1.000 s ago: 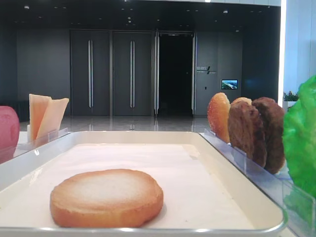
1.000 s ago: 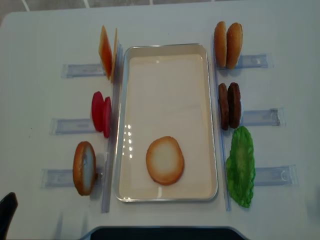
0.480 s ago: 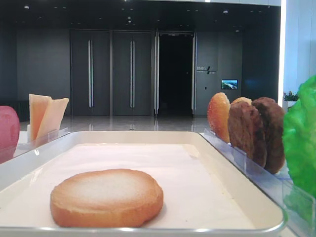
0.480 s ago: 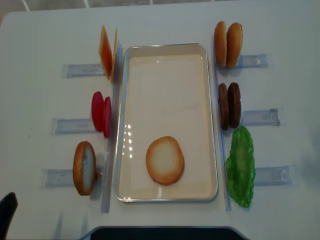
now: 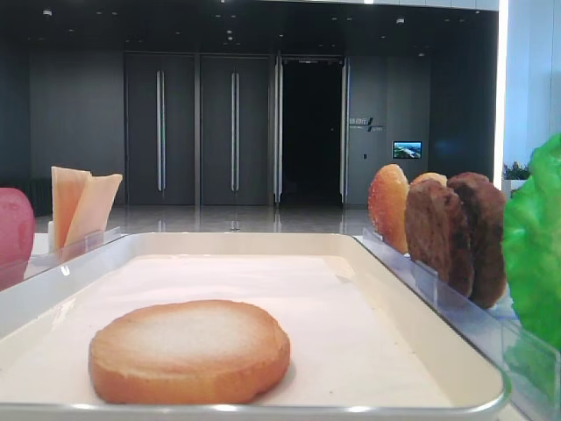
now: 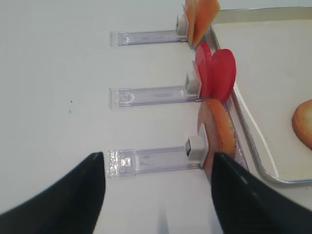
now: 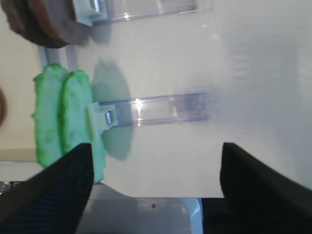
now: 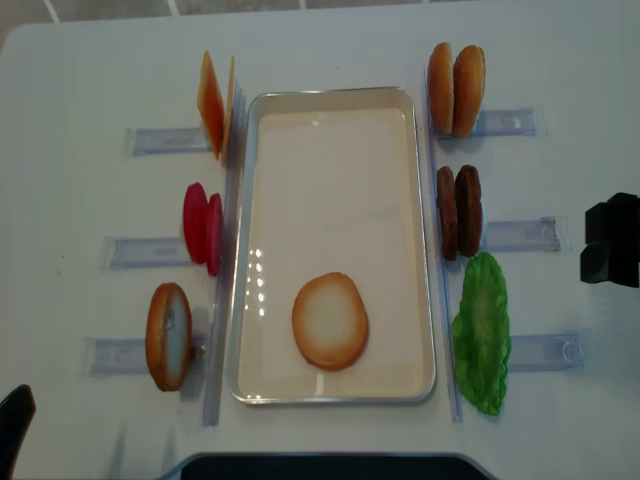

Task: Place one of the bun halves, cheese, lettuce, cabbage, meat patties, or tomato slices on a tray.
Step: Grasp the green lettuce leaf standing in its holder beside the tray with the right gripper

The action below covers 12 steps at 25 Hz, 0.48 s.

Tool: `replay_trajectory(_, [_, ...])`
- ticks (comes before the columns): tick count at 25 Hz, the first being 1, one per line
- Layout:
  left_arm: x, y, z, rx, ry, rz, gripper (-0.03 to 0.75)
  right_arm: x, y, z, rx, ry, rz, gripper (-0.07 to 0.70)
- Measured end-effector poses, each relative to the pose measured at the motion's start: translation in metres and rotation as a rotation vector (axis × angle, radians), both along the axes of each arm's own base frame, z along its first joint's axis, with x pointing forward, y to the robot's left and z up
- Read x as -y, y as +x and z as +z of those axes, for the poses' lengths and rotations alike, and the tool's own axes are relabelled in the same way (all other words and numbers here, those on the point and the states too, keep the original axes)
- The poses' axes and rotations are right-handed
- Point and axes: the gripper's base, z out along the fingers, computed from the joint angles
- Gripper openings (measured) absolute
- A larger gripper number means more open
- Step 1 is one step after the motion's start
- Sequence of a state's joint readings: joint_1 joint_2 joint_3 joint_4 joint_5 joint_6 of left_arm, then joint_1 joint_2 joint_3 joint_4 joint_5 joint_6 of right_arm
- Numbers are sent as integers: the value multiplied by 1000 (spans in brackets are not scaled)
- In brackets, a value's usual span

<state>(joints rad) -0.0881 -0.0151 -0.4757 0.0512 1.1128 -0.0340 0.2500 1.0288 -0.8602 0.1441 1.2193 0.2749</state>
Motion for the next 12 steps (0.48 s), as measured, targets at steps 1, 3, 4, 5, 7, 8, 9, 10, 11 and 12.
replay_trajectory(1, [0, 0, 0, 0, 0, 0, 517, -8, -2, 1, -2, 10, 19, 541])
replay_trajectory(3, [0, 0, 0, 0, 0, 0, 517, -19, -7, 2, -6, 27, 42, 541])
replay_trajectory(4, [0, 0, 0, 0, 0, 0, 517, -24, -8, 2, -4, 34, 54, 541])
replay_trajectory(5, [0, 0, 0, 0, 0, 0, 517, -30, -10, 3, 7, 45, 68, 541])
replay_trajectory(7, [0, 0, 0, 0, 0, 0, 517, -41, -13, 4, 25, 68, 95, 541])
replay_trajectory(8, [0, 0, 0, 0, 0, 0, 517, -45, -14, 4, 34, 80, 104, 541])
replay_trajectory(9, [0, 0, 0, 0, 0, 0, 517, -49, -15, 5, 42, 89, 111, 541])
replay_trajectory(10, [0, 0, 0, 0, 0, 0, 517, -52, -16, 5, 46, 97, 116, 541])
replay_trajectory(11, [0, 0, 0, 0, 0, 0, 517, -55, -16, 4, 48, 103, 124, 541])
replay_trajectory(12, [0, 0, 0, 0, 0, 0, 517, -58, -16, 4, 48, 105, 127, 541])
